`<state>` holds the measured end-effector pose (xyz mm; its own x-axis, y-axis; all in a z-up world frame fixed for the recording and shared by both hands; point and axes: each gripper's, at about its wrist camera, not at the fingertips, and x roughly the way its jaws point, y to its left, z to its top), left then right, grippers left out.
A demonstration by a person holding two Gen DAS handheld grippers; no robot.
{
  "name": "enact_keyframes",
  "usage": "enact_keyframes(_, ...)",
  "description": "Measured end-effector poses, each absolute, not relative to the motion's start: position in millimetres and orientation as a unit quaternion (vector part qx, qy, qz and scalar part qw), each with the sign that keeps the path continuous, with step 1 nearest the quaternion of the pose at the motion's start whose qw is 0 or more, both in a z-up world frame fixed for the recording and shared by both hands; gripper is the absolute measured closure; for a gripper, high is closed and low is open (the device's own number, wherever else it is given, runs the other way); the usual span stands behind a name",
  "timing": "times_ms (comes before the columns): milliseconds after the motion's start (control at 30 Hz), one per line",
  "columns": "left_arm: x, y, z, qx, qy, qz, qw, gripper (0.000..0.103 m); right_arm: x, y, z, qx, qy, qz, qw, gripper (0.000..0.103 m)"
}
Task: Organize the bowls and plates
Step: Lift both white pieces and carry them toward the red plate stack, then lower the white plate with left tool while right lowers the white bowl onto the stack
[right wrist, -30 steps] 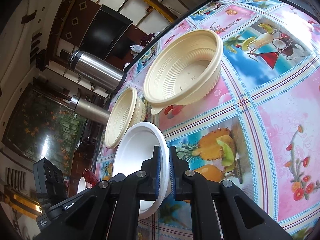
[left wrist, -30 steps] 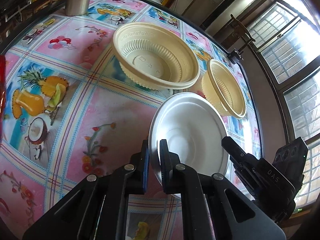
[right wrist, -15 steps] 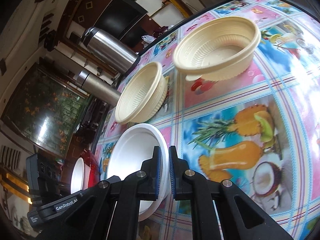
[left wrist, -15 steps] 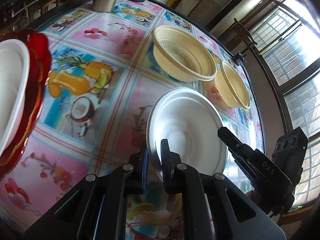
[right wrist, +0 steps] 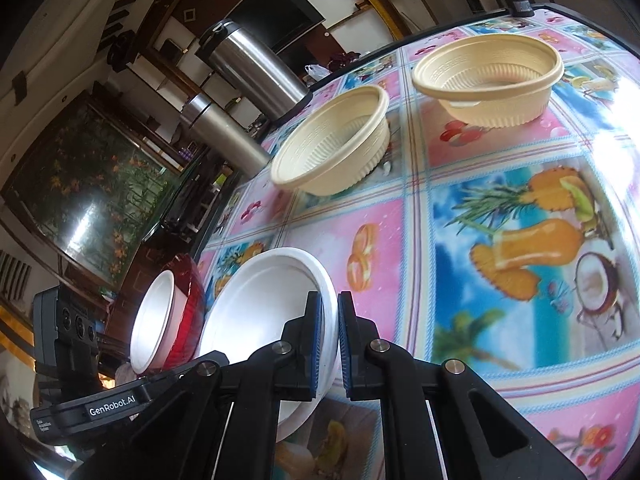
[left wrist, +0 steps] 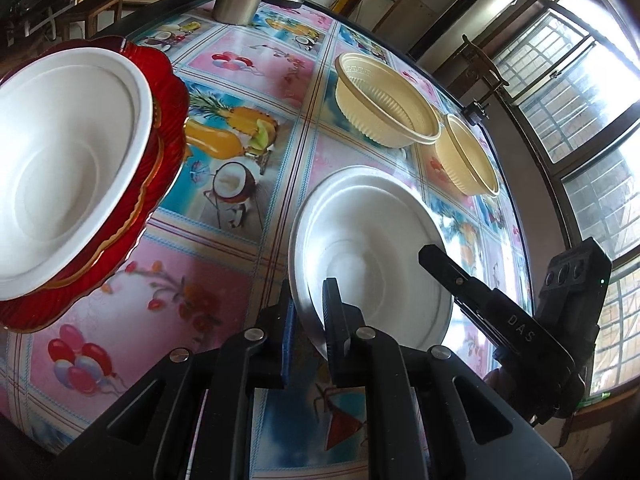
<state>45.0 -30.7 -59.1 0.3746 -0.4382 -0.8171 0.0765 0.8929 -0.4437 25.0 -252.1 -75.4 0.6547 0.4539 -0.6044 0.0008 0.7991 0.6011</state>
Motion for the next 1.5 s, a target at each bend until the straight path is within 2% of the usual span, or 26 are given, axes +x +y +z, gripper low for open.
enact_keyframes(267, 39.0, -18.4, -63.0, -0.178, 0.544, -0.163, 0.804, 0.092, 13.2, -237.7, -76.4, 0.297, 0.391, 0.137, 0.860, 0.096)
enact_keyframes(467, 31.9, -8.1, -42.6, -0.177, 0.520, -0.173, 0.817, 0.093, -1.6, -231.0, -67.2, 0.301, 0.373, 0.135, 0.867, 0.095)
enact_keyframes(900, 22.3, 77.2, 26.8, -0.211, 0.429, -0.149, 0.866, 0.093, -0.2, -178.1, 5.6, 0.276, 0.325, 0.183, 0.886, 0.096)
enact_keyframes(1100, 32.0, 120.5, 22.9, -0.233, 0.422, -0.108, 0.870, 0.092, 24.3, -125.0, 22.1, 0.253, 0.330, 0.216, 0.884, 0.095)
enact_keyframes(1500, 51.4, 153.4, -10.2, -0.225, 0.446, -0.045, 0.865, 0.092, 59.5, -48.8, -2.8, 0.221, 0.373, 0.238, 0.869, 0.095)
